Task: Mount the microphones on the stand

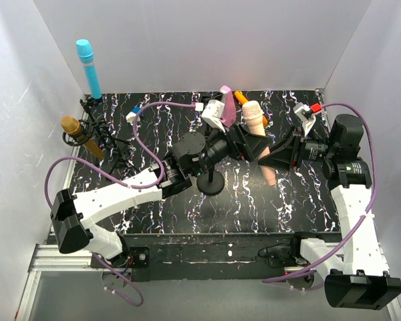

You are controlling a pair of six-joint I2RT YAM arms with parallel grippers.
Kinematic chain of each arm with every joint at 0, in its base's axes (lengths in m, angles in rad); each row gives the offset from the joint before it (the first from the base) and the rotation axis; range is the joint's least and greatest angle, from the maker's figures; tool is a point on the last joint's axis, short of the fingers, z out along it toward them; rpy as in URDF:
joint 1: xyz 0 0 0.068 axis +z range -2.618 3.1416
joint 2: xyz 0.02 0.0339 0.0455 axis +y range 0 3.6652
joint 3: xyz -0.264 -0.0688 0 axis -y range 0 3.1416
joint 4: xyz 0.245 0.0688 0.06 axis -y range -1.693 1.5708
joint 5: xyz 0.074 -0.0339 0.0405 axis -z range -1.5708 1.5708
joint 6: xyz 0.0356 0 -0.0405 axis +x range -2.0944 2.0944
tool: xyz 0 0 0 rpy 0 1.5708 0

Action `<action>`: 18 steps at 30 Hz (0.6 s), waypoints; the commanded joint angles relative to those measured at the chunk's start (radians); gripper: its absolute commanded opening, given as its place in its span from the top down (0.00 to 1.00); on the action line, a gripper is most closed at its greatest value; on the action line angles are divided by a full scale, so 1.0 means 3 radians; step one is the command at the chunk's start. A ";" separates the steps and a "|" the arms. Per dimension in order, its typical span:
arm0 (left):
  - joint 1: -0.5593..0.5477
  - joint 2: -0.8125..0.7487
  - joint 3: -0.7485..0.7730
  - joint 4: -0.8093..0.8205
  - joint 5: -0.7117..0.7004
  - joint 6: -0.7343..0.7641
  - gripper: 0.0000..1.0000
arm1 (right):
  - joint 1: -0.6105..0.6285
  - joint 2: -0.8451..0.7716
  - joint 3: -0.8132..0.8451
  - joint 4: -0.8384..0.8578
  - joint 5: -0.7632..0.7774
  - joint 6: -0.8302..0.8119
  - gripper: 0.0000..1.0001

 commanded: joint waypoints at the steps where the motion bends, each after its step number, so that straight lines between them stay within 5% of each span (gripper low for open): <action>1: -0.0003 -0.0018 0.0188 0.0035 -0.0009 0.0008 0.19 | 0.0012 -0.0062 -0.0010 0.0174 -0.0073 -0.0012 0.99; 13: 0.0002 -0.0028 0.0264 -0.0078 -0.0066 0.0084 0.41 | 0.0206 -0.0047 0.0093 -0.0138 0.0050 -0.0350 0.99; 16: 0.0002 -0.0048 0.0260 -0.0073 -0.0045 0.0125 0.64 | 0.0247 -0.0047 0.0128 -0.0235 0.0081 -0.0472 0.99; 18: 0.0002 -0.0074 0.0254 -0.0042 0.0016 0.0201 1.00 | 0.0293 -0.0037 0.0149 -0.0342 0.0081 -0.0605 0.99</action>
